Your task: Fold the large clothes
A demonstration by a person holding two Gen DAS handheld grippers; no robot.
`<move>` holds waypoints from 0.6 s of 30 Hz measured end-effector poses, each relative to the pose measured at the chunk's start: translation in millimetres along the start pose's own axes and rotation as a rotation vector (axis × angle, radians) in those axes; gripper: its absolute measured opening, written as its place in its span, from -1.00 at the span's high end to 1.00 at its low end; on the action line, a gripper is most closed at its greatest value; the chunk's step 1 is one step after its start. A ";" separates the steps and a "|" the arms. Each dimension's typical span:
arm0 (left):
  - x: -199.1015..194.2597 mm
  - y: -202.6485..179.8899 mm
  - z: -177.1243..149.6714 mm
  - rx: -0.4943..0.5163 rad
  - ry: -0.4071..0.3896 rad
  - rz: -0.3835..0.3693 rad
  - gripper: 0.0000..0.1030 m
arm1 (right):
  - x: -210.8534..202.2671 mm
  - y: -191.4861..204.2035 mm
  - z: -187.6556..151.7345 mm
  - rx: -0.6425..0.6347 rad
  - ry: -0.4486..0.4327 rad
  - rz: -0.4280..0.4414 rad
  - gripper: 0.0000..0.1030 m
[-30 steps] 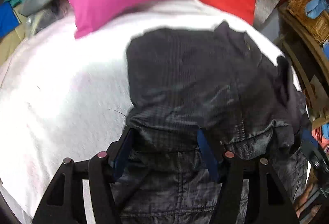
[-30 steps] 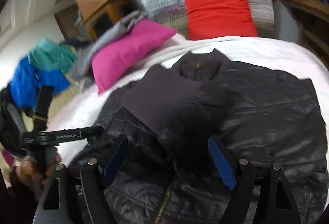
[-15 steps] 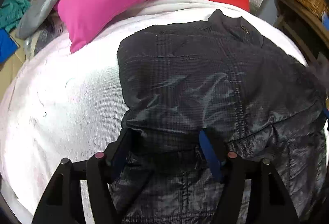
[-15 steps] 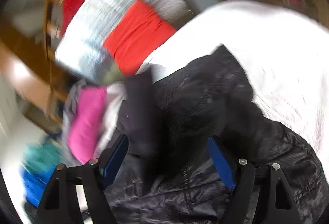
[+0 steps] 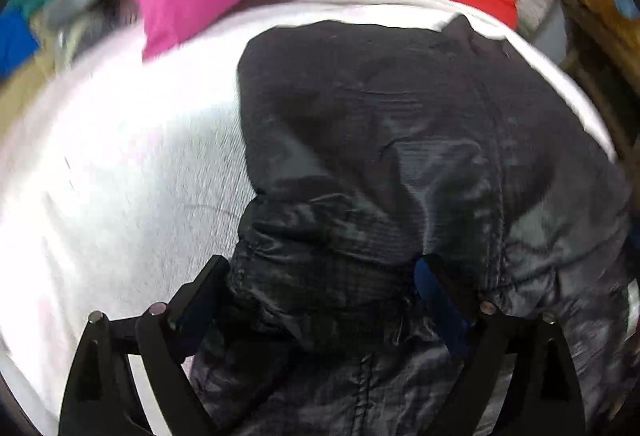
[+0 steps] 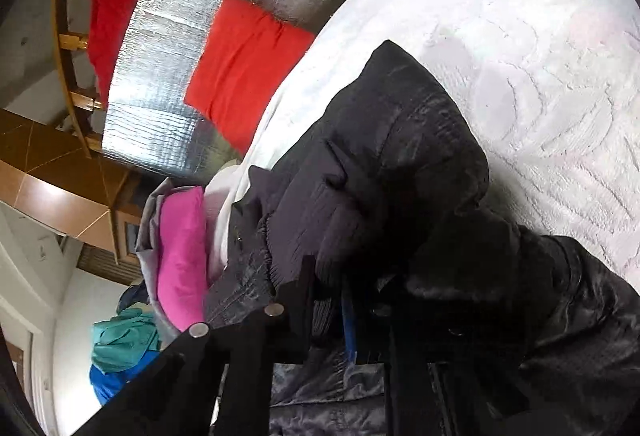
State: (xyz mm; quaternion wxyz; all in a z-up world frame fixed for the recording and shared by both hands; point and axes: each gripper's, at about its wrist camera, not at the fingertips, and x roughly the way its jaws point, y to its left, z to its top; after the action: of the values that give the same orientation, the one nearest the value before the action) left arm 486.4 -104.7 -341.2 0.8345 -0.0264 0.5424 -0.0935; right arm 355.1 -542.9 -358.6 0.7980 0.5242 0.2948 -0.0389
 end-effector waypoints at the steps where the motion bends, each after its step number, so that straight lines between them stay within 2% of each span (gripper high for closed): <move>1: -2.3 2.7 1.7 -0.012 -0.005 -0.007 -0.81 | -1.3 5.9 0.6 -0.025 -0.017 -0.007 0.75; 4: -24.2 7.3 8.7 -0.009 -0.096 0.032 -0.81 | -25.8 33.4 0.3 -0.150 -0.130 -0.013 0.76; 8: -48.7 17.3 17.5 -0.031 -0.195 0.043 -0.81 | -55.7 43.4 3.5 -0.209 -0.220 -0.025 0.76; 10: -47.2 23.6 19.7 -0.059 -0.186 0.049 -0.81 | -56.4 31.1 9.5 -0.176 -0.209 -0.061 0.76; 11: -39.9 29.0 21.0 -0.079 -0.154 0.046 -0.81 | -55.6 21.6 11.6 -0.150 -0.192 -0.076 0.76; 14: -22.0 36.8 23.1 -0.118 -0.081 0.008 -0.81 | -44.3 3.9 16.4 -0.106 -0.093 -0.111 0.74; 17: -23.9 41.8 27.7 -0.146 -0.093 -0.036 -0.81 | -51.2 -4.4 21.8 -0.051 -0.050 -0.052 0.72; 18: -24.5 43.1 27.5 -0.146 -0.098 -0.054 -0.81 | -56.5 -6.5 24.1 -0.041 -0.047 -0.047 0.64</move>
State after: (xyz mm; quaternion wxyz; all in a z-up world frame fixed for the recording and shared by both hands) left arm 507.3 -59.4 -314.0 0.8530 -0.1064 0.5054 -0.0745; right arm 316.5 -580.4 -328.4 0.8142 0.4994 0.2891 -0.0638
